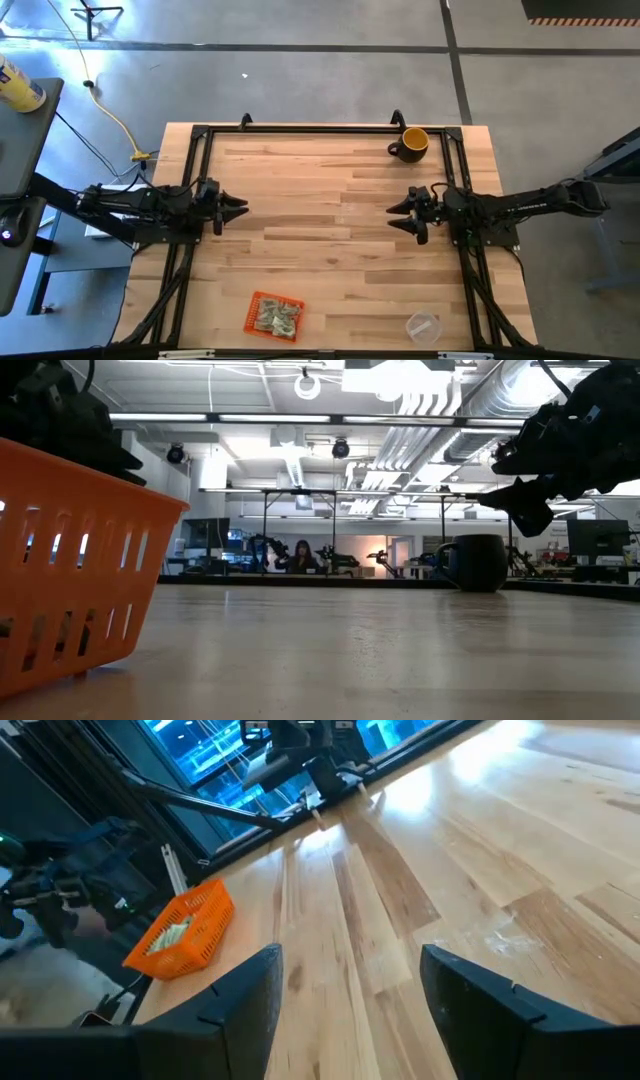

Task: Pick and place items into bin
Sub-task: Return to Home Position

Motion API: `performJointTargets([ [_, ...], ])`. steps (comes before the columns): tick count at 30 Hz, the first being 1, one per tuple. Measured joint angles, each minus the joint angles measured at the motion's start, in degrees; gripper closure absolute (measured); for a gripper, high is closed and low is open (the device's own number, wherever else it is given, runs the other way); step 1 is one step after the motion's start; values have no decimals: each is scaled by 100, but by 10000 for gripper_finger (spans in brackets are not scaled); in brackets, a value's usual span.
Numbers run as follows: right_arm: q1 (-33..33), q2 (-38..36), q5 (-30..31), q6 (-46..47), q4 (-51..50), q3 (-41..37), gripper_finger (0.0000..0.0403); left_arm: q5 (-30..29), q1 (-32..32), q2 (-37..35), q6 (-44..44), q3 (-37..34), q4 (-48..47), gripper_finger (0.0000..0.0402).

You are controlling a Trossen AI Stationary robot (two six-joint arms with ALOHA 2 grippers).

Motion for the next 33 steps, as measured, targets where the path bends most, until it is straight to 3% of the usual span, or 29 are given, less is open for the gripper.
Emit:
performJointTargets([
  [33,0,0,0,0,-13,-4,177,7,0,0,0,4,2,222],
])
